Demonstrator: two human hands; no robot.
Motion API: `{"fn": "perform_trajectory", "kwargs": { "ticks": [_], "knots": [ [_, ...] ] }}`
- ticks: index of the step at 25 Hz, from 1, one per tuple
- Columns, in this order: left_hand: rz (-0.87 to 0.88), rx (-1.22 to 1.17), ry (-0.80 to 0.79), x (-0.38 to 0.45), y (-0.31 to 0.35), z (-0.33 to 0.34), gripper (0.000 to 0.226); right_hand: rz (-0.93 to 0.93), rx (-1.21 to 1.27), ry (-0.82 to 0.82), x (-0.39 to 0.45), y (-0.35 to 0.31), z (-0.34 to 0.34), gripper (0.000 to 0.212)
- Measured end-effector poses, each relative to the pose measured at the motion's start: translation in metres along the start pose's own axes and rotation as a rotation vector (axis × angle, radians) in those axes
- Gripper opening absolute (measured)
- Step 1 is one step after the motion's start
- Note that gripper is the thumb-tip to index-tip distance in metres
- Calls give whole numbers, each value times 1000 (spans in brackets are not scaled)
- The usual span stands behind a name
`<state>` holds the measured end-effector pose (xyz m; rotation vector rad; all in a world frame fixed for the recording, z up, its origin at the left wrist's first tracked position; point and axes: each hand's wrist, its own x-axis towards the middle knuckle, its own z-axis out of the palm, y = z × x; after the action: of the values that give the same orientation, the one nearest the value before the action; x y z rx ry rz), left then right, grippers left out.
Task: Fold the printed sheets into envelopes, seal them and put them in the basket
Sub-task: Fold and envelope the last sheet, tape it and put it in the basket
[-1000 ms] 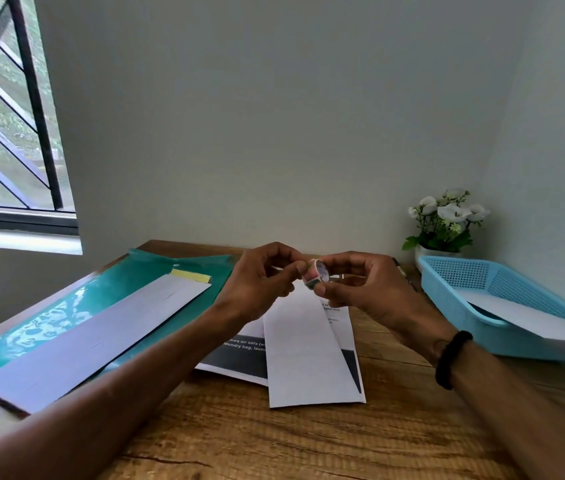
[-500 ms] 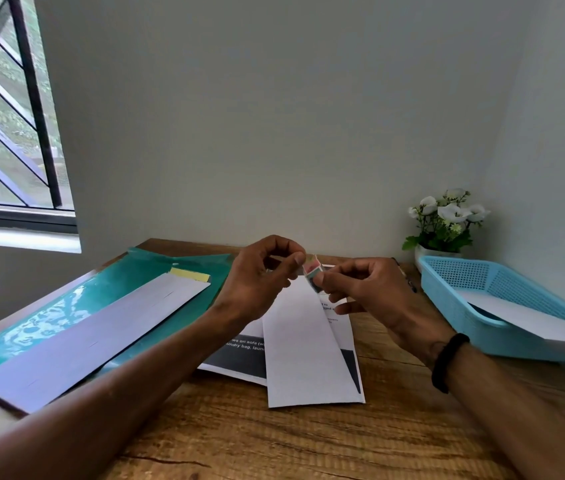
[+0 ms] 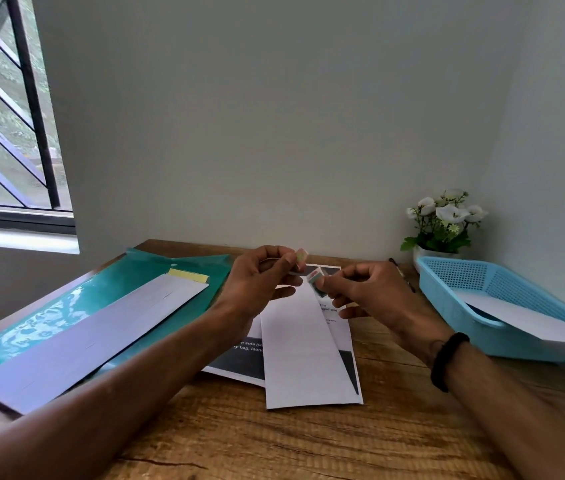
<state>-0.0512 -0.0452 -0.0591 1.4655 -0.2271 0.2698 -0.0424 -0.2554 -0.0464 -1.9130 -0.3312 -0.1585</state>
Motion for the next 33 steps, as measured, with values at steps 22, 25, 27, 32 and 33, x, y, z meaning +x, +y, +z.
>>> {"fn": "perform_trajectory", "kwargs": {
  "ticks": [22, 25, 27, 32, 33],
  "knots": [
    [525, 851, -115, -7, -6, -4, 64, -644, -677, 115, -3, -1, 15, 56],
    [529, 842, -162, -8, -5, -3, 68, -623, -671, 123, -5, 1, 18, 45],
    [509, 812, -113, -9, -4, -2, 67, -543, -628, 159, -6, 1, 19, 38],
    [34, 538, 130, 0, 3, -10, 70, -33, -1, 101, -9, 0, 15, 42],
    [-81, 410, 141, 2, 6, -11, 72, 54, 125, 53, -10, -1, 16, 48]
  ]
}}
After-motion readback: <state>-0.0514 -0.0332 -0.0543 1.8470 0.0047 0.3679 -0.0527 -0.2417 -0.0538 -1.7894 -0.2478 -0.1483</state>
